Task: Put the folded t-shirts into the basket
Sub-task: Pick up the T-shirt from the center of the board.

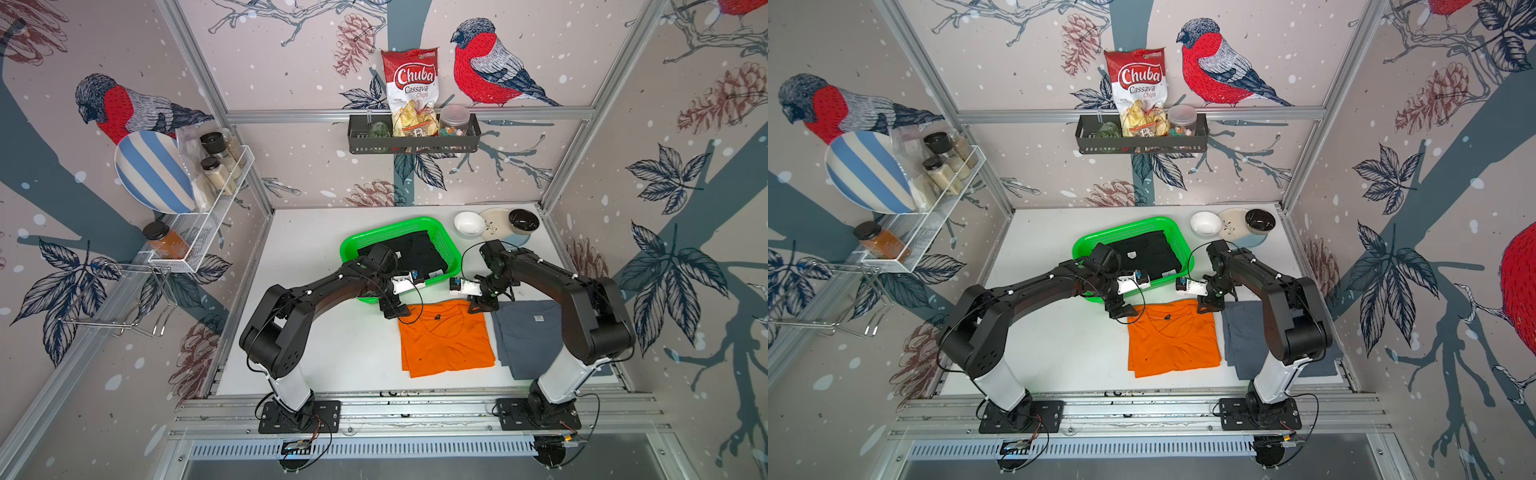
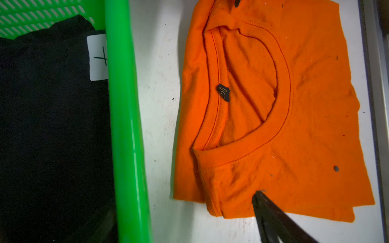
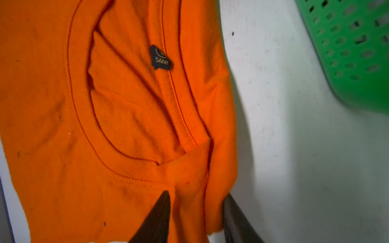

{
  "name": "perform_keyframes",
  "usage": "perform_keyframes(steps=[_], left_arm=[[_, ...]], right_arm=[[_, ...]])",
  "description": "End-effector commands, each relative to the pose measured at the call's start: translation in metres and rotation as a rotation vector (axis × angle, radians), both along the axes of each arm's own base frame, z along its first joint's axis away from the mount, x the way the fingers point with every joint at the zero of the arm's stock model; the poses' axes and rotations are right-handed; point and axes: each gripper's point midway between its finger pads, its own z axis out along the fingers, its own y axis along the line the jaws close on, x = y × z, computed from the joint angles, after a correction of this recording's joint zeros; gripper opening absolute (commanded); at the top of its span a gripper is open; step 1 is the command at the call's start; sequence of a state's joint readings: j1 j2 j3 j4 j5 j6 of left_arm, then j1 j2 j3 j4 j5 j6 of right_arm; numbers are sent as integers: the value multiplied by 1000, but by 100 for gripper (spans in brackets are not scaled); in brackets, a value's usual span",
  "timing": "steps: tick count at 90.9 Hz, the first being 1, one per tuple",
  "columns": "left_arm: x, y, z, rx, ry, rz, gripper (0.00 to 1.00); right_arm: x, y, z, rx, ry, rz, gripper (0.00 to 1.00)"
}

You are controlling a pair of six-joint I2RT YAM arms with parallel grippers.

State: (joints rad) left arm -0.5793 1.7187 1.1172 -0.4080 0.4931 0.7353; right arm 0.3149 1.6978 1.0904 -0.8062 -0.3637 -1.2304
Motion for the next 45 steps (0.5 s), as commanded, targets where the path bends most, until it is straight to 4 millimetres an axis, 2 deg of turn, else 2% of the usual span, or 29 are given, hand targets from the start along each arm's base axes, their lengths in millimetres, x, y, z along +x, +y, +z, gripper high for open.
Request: perform_keyframes(steps=[1,13,19,24,26,31,35,39,40,43,45], left_arm=[[1,0,6,7,-23,-14,90],[5,8,23,11,-79,-12,91],[4,12,42,-13,-100,-18,91],[-5,16,50,-21,-88,-41,91],[-5,14,61,-37,-100,-54,91],[-12,12,72,-57,-83,-77,91],[-18,9,76,-77,-58,-86,90],[-24,4,77,-93,-40,-96,90],[-26,2,76,-96,-35,-100,90],[-33,-3,73,-101,-24,-117,90],[-38,-7,69,-100,-17,-129,90]], right_arm=[[-1,4,9,10,-40,6,33],[-7,7,15,11,-54,19,21],[-10,10,16,12,-61,27,20],[-11,10,16,13,-66,27,20],[-11,9,16,11,-67,26,20],[-11,7,15,1,-70,25,22],[-7,6,15,-9,-81,10,34],[-2,5,15,-12,-93,-23,51],[-1,5,15,-10,-95,-32,57],[2,4,17,0,-92,-53,88],[3,2,18,4,-83,-61,97]])
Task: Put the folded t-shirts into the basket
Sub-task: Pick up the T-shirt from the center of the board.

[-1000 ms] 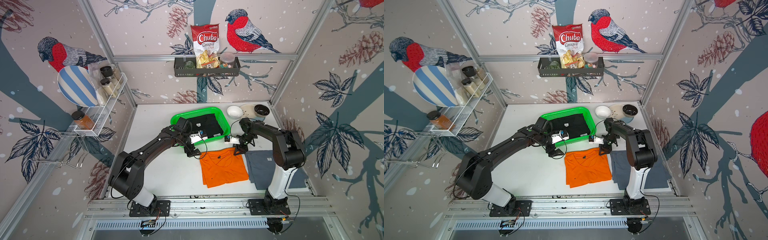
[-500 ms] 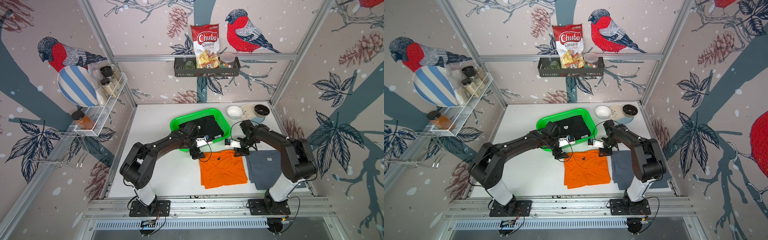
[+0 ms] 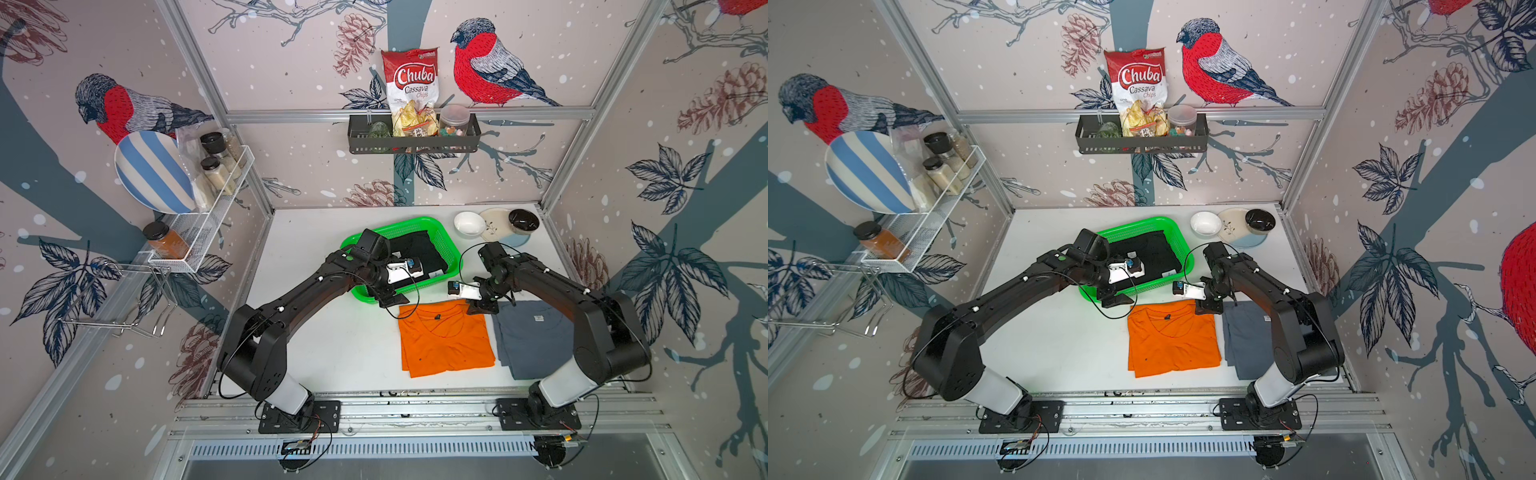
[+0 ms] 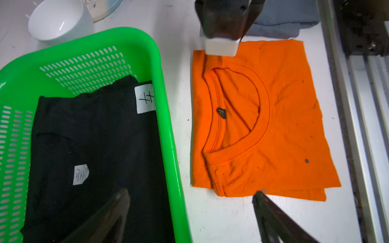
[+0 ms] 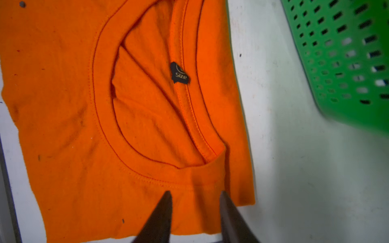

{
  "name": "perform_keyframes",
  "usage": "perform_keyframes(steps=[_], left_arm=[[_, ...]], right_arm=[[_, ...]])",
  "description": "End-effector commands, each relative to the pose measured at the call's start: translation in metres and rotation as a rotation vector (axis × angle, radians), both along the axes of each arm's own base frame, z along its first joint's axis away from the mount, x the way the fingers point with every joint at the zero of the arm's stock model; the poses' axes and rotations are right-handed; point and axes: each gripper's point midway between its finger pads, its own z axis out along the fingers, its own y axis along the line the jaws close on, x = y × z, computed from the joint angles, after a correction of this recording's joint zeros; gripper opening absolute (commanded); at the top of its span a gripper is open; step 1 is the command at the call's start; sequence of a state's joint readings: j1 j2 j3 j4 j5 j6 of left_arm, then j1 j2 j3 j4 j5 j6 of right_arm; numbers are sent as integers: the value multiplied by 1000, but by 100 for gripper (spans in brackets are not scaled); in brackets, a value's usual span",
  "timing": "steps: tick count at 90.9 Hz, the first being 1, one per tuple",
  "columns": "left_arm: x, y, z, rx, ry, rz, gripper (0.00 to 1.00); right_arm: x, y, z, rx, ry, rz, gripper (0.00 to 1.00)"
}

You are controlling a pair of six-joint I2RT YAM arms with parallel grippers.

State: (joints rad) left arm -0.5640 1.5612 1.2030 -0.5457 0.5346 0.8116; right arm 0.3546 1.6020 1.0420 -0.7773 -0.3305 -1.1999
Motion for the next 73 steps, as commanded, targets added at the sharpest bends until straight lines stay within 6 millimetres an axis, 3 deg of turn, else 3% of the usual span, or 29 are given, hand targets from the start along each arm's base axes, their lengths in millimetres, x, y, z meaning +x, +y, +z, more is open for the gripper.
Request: perform_keyframes(steps=[1,16,36,55,73], left_arm=[[-34,-13,-10,-12,102,-76,90],[-38,-31,-33,-3,100,-41,88],[-42,-32,-53,62,66,-34,89],[-29,-14,-83,203,37,7,90],[-16,-2,-92,232,46,32,91]], right_arm=[[10,-4,4,14,-6,-70,99],[20,-19,-3,47,65,-151,100],[29,-19,-23,56,145,-167,98],[36,-18,-36,40,179,-160,98],[42,-18,-40,21,197,-148,95]])
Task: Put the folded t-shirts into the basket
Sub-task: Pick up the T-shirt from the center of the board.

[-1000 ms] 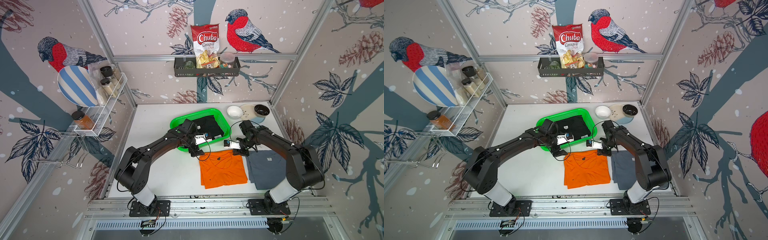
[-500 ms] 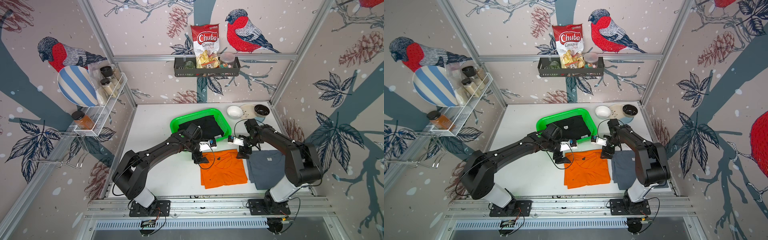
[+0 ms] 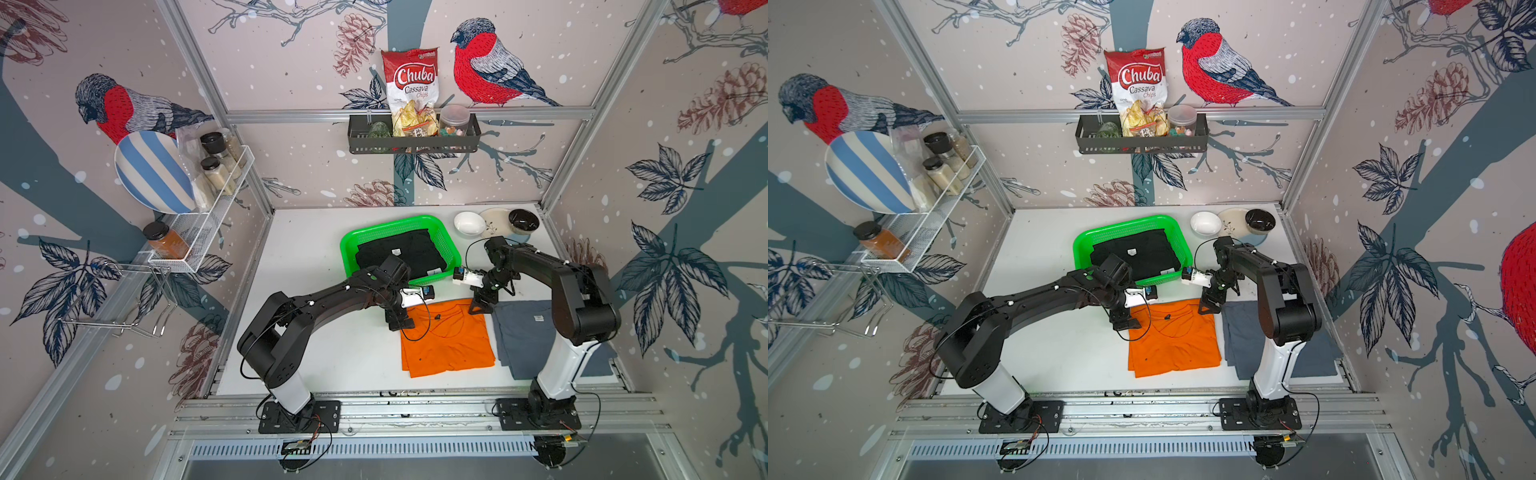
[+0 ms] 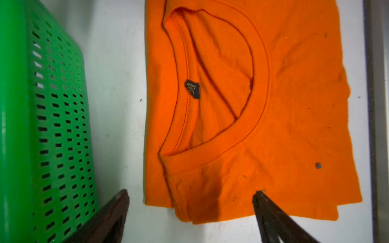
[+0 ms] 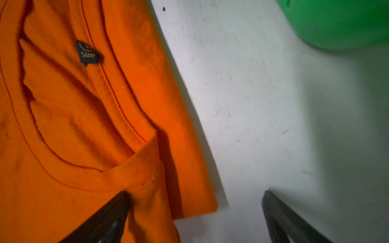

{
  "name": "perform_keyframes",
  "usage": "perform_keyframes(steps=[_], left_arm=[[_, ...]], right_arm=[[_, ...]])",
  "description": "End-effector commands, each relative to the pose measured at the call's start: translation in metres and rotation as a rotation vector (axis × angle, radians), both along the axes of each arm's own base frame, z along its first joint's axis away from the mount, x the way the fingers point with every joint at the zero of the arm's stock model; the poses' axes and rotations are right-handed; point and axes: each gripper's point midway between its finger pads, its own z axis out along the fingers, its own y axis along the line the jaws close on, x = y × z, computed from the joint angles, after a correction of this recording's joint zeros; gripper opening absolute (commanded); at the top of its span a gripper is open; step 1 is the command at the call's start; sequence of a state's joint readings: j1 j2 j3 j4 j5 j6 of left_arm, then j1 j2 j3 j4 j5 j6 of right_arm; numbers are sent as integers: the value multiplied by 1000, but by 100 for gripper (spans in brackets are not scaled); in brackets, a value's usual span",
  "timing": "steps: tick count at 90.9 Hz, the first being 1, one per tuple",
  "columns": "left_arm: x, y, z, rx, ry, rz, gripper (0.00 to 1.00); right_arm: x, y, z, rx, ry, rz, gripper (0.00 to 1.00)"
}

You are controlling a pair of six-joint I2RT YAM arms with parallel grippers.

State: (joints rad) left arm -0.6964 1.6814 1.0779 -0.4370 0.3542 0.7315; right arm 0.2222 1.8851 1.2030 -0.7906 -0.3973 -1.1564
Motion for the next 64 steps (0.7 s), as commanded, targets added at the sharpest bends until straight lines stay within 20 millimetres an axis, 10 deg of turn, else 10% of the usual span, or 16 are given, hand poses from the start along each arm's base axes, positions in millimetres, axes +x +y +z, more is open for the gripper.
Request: perform_keyframes(steps=[1,64], left_arm=[[9,9,-4,35,-18,10,91],[-10,7,11,-46,133,-59,92]], right_arm=[[-4,2,-1,-1,34,20,94],[-22,10,18,9,25,105,22]])
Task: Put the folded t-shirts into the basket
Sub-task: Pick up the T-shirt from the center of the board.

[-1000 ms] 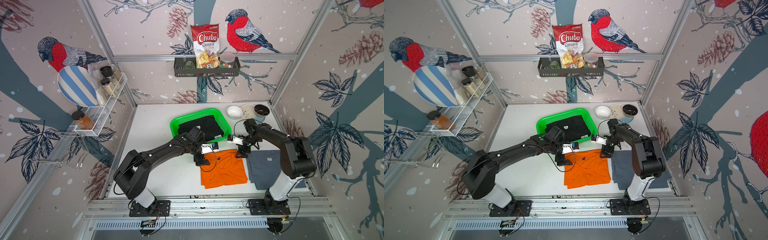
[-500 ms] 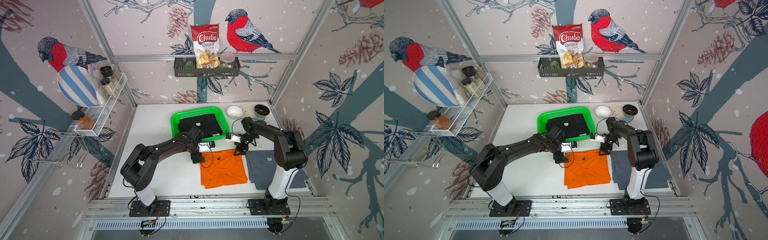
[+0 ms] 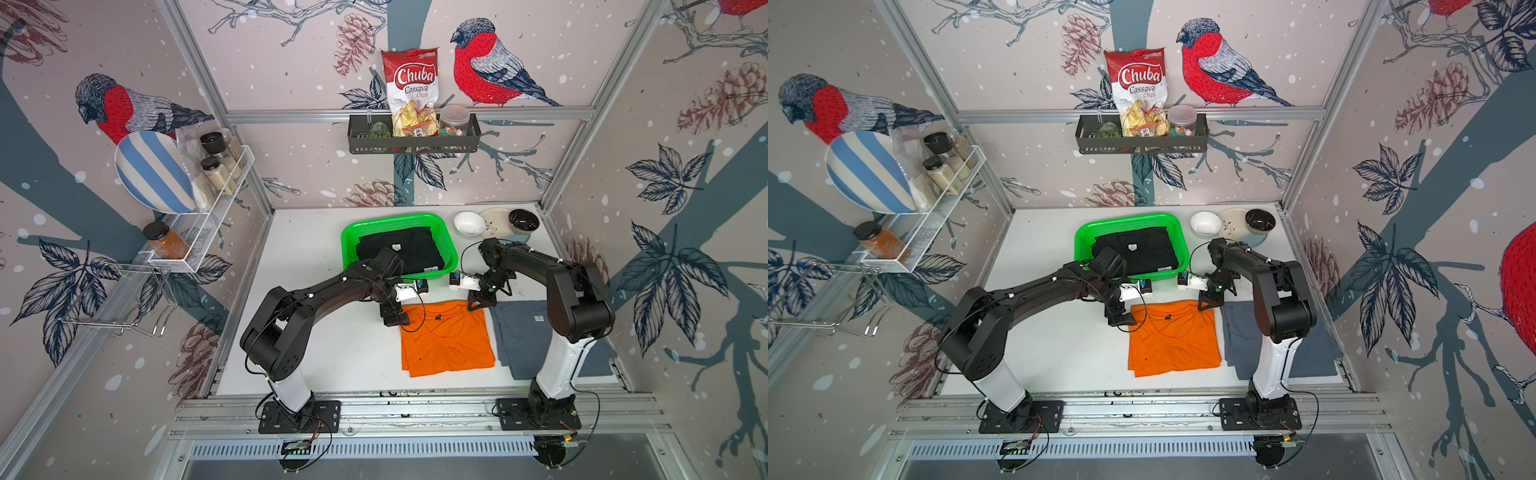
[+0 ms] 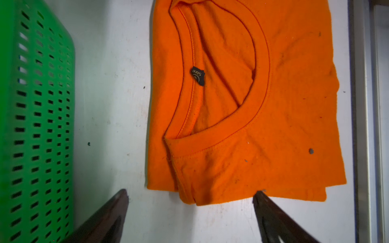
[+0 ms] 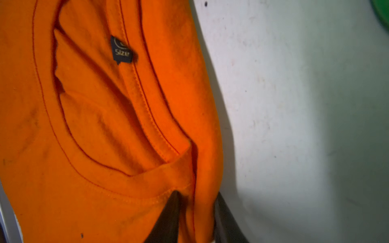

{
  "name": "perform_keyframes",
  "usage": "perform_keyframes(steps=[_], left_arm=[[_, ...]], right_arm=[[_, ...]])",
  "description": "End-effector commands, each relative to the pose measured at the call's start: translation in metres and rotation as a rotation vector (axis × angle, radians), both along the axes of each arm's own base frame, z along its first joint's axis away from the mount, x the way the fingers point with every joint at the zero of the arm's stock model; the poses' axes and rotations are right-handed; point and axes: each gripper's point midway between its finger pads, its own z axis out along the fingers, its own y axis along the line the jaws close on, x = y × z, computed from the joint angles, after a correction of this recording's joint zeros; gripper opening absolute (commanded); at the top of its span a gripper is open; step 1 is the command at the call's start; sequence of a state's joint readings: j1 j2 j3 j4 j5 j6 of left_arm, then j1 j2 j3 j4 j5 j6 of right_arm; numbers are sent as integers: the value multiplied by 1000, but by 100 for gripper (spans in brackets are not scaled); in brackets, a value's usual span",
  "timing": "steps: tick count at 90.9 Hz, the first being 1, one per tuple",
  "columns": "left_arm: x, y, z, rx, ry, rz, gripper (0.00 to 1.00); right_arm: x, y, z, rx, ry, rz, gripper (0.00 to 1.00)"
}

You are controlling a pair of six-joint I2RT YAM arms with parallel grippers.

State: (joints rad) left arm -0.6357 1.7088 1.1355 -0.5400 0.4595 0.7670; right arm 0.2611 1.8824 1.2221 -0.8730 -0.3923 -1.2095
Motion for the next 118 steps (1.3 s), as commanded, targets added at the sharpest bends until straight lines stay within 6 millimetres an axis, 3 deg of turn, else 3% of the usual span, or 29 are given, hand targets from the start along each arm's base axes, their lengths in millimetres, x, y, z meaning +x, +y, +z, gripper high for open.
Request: perform_keyframes(steps=[1,11,28,38,42,45,96,109,118], left_arm=[[-11,-1,5,-18,34,-50,92],[-11,0,6,-20,31,-67,92],[-2,-5,19,-58,3,-86,93],[2,-7,22,-61,-9,-92,93],[2,-8,22,-62,-9,-94,93],[1,-7,22,-62,-7,-95,93],[-3,2,11,-36,-23,-71,92],[-2,2,9,-31,-22,-66,91],[-2,2,9,-28,-23,-66,91]], right_arm=[[-4,2,14,27,-17,17,21],[-6,6,31,54,-55,19,9],[-23,8,39,28,-100,39,9],[-18,2,34,-6,-161,-11,63],[-15,-1,35,-3,-166,-32,94],[-13,-3,36,-5,-163,-41,100],[0,-8,-11,-85,-57,-30,98],[-4,-7,-14,-78,-31,-8,84],[-7,-4,-15,-69,-2,4,64]])
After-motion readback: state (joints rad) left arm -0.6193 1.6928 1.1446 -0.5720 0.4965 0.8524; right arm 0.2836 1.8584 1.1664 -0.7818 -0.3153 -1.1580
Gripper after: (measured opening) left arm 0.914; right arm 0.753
